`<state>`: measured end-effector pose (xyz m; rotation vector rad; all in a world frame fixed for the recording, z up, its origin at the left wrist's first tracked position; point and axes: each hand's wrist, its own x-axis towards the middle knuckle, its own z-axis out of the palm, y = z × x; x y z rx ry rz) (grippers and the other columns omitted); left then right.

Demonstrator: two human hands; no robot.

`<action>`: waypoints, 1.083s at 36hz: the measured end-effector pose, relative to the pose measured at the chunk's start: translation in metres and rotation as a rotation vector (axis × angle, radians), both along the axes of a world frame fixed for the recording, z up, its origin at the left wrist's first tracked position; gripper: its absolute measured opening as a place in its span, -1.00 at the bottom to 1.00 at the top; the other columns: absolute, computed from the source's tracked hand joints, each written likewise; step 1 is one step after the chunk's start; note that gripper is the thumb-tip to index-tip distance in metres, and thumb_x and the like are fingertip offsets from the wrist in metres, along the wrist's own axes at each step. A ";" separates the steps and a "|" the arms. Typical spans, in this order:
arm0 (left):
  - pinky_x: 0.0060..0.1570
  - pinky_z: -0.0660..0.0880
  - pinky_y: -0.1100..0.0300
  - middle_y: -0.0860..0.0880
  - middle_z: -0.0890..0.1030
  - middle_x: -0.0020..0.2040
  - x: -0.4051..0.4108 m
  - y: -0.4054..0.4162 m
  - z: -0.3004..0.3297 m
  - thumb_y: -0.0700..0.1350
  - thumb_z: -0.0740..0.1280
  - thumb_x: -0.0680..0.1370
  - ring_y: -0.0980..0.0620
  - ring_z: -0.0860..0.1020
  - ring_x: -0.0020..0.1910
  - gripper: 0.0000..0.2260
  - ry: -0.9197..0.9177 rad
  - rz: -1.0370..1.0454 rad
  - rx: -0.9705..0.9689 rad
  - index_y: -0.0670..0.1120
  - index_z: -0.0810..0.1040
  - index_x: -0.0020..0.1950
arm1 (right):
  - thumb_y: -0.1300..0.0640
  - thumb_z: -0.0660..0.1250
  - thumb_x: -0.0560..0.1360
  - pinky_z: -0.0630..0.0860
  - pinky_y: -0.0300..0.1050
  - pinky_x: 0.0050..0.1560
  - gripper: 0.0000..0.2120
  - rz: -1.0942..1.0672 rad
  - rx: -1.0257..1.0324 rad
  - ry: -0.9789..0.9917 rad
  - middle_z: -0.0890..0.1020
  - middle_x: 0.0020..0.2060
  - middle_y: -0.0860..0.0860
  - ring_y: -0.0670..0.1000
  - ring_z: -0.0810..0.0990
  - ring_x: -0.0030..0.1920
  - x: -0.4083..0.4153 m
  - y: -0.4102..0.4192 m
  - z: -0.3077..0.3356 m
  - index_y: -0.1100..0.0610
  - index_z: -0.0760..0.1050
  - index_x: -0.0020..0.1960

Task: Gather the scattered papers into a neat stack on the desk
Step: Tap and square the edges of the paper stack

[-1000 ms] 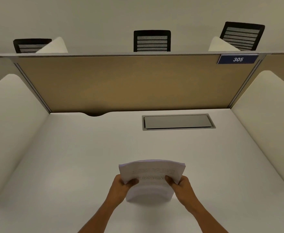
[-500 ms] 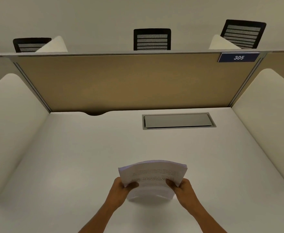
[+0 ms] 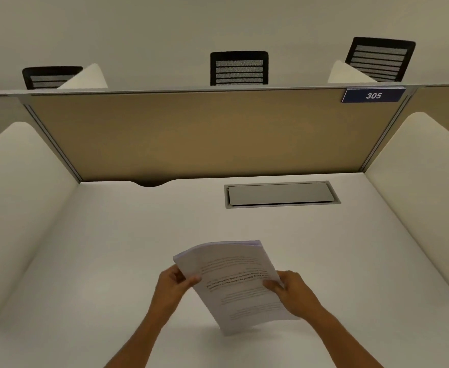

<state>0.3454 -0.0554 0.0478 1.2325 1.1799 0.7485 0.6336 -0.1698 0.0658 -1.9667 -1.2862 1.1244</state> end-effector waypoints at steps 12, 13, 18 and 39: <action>0.03 0.53 0.49 0.43 0.64 0.10 0.019 0.031 0.053 0.12 0.56 0.33 0.36 0.60 0.13 -0.57 0.310 -0.458 0.315 0.39 0.55 0.15 | 0.07 0.21 0.61 0.58 -0.18 -0.16 -0.77 0.400 -0.073 -0.570 0.72 0.01 0.04 0.04 0.67 -0.11 0.002 0.029 0.057 -0.05 0.64 0.12; 0.03 0.53 0.48 0.43 0.64 0.08 0.025 0.029 0.054 0.09 0.55 0.35 0.35 0.61 0.12 -0.59 0.325 -0.499 0.313 0.40 0.55 0.12 | 0.07 0.21 0.60 0.60 -0.18 -0.15 -0.76 0.418 -0.072 -0.602 0.72 0.02 0.04 0.04 0.68 -0.10 -0.001 0.031 0.059 -0.05 0.64 0.13; -0.23 0.52 0.44 0.25 0.74 -0.17 0.043 0.016 0.048 -0.15 0.47 0.50 0.28 0.66 -0.18 -0.73 0.250 -0.489 0.242 0.29 0.71 -0.12 | 0.06 0.22 0.58 0.62 -0.18 -0.11 -0.74 0.453 -0.055 -0.718 0.72 0.02 0.03 0.03 0.69 -0.10 -0.007 0.035 0.064 -0.05 0.61 0.18; -0.19 0.59 0.26 0.03 0.77 -0.14 -0.004 -0.007 -0.009 -0.27 0.44 0.52 0.03 0.70 -0.12 -0.76 0.191 -0.117 0.015 0.10 0.75 -0.05 | 0.18 0.51 0.43 0.55 -0.25 -0.16 -0.88 0.001 0.008 -0.009 0.76 -0.23 -0.05 -0.15 0.69 -0.21 0.053 -0.009 0.001 -0.04 0.72 -0.17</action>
